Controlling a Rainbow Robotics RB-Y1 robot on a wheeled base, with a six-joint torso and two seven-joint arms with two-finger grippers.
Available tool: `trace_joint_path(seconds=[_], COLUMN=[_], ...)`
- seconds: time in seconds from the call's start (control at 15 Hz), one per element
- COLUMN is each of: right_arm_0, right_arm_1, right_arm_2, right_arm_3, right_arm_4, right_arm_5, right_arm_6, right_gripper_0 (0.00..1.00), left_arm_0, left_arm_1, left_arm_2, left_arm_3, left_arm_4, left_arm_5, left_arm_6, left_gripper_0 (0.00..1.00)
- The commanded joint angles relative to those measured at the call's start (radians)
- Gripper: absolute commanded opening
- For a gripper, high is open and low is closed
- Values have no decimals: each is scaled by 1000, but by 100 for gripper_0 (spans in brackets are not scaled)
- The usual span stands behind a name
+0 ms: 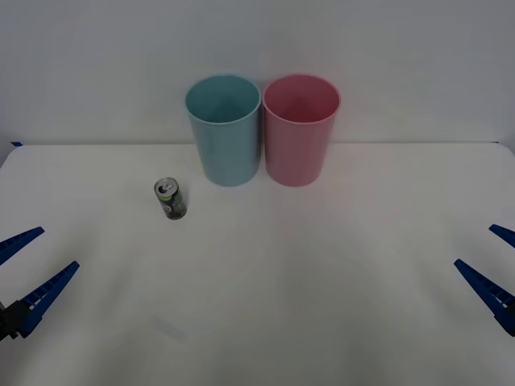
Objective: Grasp the object on the table and drop it into the matching bin: aluminum can to the light blue bin, PET bottle to the pink bin.
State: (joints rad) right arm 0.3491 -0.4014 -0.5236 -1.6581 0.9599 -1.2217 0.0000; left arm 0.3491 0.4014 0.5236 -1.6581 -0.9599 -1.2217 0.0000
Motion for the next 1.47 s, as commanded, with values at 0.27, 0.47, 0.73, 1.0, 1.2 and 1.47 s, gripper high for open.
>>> trace_joint_path(seconds=[0.27,0.47,0.73,1.0,1.2,1.47], right_arm_0=[0,0,0,0,0,0], right_arm_1=[0,0,0,0,0,0], right_arm_2=[0,0,0,0,0,0], right_arm_3=[0,0,0,0,0,0], right_arm_4=[0,0,0,0,0,0], right_arm_5=[0,0,0,0,0,0], right_arm_6=[0,0,0,0,0,0], right_gripper_0=[100,100,100,100,100,100], left_arm_0=[22,25,34,71,82,48], left_arm_1=[-13,7,7,7,7,7], left_arm_2=[15,15,7,-25,-91,-171], left_arm_3=[41,43,44,47,47,47], left_arm_4=[9,23,21,21,6,-43], left_arm_5=[2,4,33,137,231,334], left_arm_6=[-2,-6,-9,-28,-54,-77], left_gripper_0=[100,100,100,100,100,100])
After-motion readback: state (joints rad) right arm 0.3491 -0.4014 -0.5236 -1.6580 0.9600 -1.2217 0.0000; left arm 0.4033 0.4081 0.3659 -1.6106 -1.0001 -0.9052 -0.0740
